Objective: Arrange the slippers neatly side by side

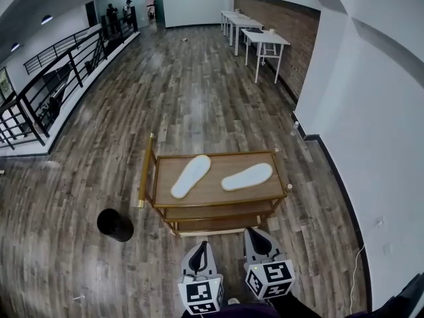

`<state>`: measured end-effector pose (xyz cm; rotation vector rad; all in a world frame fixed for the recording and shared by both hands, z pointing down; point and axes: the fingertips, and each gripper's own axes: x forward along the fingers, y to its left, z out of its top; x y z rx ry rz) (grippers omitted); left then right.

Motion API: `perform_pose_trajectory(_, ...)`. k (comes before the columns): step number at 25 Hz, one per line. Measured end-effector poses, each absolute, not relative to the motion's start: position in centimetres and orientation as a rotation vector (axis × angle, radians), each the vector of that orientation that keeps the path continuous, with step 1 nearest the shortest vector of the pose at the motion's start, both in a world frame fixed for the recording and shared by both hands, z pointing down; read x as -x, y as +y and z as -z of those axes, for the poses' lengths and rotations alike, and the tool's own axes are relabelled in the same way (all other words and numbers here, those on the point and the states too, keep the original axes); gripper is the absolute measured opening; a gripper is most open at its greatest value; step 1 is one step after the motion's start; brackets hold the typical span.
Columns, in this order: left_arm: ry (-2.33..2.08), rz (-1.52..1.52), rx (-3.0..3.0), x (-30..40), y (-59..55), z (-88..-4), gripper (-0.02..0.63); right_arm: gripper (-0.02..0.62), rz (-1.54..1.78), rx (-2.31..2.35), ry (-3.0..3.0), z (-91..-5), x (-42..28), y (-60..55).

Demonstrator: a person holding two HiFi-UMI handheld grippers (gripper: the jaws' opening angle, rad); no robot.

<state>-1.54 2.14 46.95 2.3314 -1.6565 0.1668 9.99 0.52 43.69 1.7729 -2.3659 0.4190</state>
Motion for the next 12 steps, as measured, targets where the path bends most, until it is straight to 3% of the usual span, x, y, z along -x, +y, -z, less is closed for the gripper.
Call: perform_pose_trajectory(12,-1.588,-0.174,-2.373,4.9,-5.9,-47.8,0.000,-0.002,-0.431,-1.844,-2.306,-44.4,-7.2,-7.3)
